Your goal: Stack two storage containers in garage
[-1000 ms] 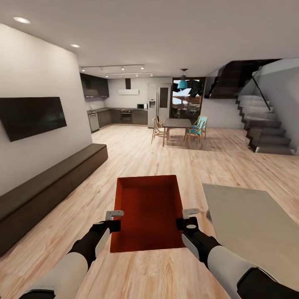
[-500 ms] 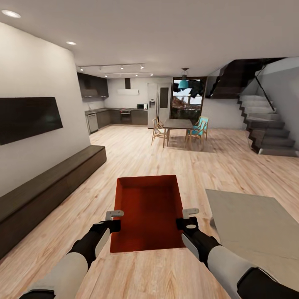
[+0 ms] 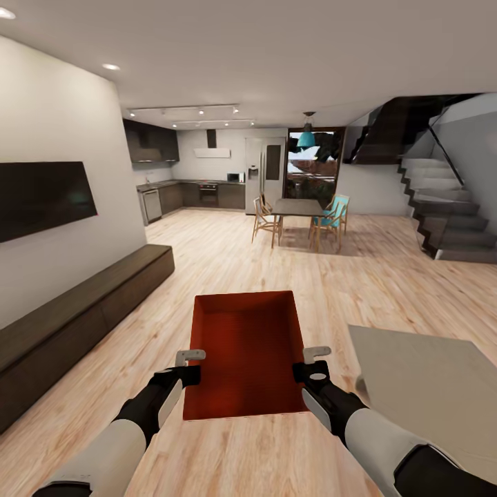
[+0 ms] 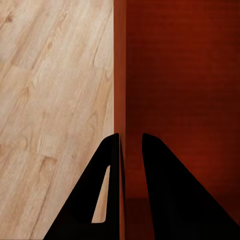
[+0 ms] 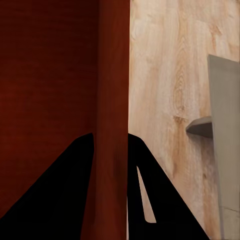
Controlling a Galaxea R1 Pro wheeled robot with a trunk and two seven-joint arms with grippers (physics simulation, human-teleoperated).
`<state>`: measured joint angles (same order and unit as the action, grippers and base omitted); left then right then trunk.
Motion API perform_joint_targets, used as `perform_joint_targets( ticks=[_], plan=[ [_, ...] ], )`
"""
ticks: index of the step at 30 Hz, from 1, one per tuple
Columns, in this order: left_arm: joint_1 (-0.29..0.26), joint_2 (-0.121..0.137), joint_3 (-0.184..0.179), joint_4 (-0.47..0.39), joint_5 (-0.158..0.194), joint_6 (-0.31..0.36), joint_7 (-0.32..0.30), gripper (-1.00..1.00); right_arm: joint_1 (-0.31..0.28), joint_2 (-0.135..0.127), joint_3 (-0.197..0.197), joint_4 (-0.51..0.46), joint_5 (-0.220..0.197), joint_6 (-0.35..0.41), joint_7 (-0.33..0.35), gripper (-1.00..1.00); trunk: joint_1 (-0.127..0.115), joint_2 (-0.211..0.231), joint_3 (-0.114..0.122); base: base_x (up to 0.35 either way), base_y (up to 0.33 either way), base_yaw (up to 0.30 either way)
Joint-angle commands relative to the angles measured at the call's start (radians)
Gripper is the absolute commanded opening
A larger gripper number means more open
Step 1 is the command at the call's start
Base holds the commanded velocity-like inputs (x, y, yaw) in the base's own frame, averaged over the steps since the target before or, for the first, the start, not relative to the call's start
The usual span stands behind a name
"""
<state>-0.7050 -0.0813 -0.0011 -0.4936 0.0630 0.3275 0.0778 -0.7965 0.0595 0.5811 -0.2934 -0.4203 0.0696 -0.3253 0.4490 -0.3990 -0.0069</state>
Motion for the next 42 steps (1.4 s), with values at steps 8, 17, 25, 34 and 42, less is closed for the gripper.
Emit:
perform_joint_targets(
  ticks=[8, 17, 25, 34, 42],
  plan=[
    [0.001, 0.0, -0.016, 0.0, 0.013, 0.005, 0.011, -1.0, -0.001, 0.0, 0.005, -0.015, 0.006, 0.008, -0.008, -1.0, 0.001, -0.001, -0.001, 0.322, 0.0, -0.044],
    [0.001, 0.0, -0.016, 0.001, 0.014, 0.005, 0.011, -1.0, -0.001, 0.0, 0.005, -0.015, 0.006, 0.008, -0.008, -1.0, 0.001, -0.001, -0.001, 0.322, 0.0, -0.205],
    [0.001, 0.0, -0.016, 0.001, 0.014, 0.005, 0.011, -1.0, -0.001, 0.0, 0.005, -0.015, 0.006, 0.007, -0.008, -1.0, 0.001, -0.001, -0.001, 0.322, 0.0, -0.21],
    [0.001, 0.0, -0.016, 0.0, 0.014, 0.005, 0.011, -1.0, -0.001, 0.0, 0.005, -0.015, 0.006, 0.007, -0.008, -1.0, 0.001, -0.001, -0.001, 0.322, 0.0, -0.042],
    [0.001, 0.0, -0.016, 0.001, 0.015, 0.005, 0.011, -1.0, -0.001, 0.0, 0.005, -0.015, 0.006, 0.007, -0.008, -1.0, 0.001, -0.001, -0.001, 0.322, 0.0, -0.001]
  ],
)
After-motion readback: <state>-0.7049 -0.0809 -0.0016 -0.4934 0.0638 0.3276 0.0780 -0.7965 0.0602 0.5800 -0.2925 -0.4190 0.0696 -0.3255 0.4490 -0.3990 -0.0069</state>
